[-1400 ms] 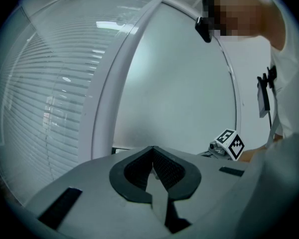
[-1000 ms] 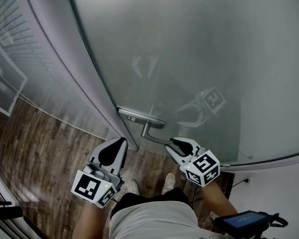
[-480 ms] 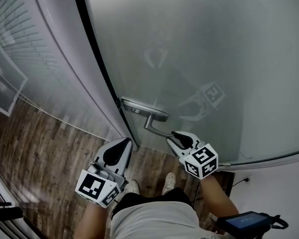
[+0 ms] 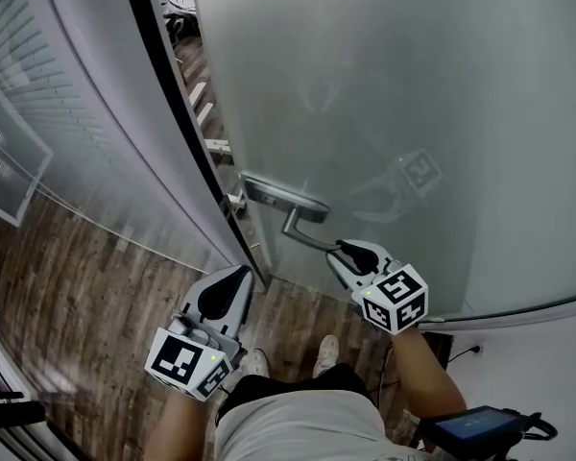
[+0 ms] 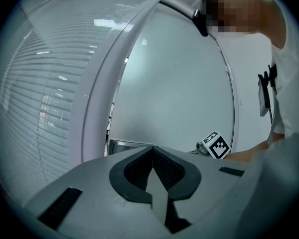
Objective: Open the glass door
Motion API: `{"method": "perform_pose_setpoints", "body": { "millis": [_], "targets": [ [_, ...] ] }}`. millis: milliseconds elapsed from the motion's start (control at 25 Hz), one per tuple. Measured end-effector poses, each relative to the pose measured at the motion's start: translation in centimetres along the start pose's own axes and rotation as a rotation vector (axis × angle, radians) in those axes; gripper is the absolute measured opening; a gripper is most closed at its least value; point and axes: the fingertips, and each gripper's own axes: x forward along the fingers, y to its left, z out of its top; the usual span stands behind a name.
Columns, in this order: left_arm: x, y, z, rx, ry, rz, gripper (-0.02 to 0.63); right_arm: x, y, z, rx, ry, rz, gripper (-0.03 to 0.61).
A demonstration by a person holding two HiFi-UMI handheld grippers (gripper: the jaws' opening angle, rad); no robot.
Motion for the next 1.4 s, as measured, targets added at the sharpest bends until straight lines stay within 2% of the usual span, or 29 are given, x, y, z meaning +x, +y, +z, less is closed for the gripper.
{"method": "perform_pose_setpoints", "body": {
  "millis": [200,360,640,720,880,1120,1400],
  "targets": [
    [-0.3,-0.2,-0.9,-0.005,0.008,0.004,0.002,-0.2,-0.7,0.4,-0.026,0.017,-0.010,0.103],
    [-2.4,-0.3,-0.3,0.002,-0.002,0.001,0.002,-0.7,0.6,1.0,-0.030,0.020,-0.034,0.103],
    [-3.5,-0.4,0.0,0.019,-0.014,0.015,0.002,-0.5,0.0,1.1,-0.024,0.014,-0.058,0.103],
    [-2.8,-0.2,0.7,0.018,-0.018,0.022,0.002,-0.3,-1.2,2.0,-0.022,0.017,-0.060,0.103],
    [1.1,0.3,1.6,0.017,-0.013,0.040,0.002,1.1,-6.1,3.5,-0.010,0.014,-0.067,0.103],
    [0.4,1.1,-0.5,0.021,-0.016,0.059,0.002,2.5,-7.4,2.1,-0.003,-0.004,-0.101,0.103],
    [2.1,0.7,0.5,0.015,-0.019,0.091,0.002,2.5,-11.6,3.8,0.012,-0.008,-0.136,0.103]
  ]
}}
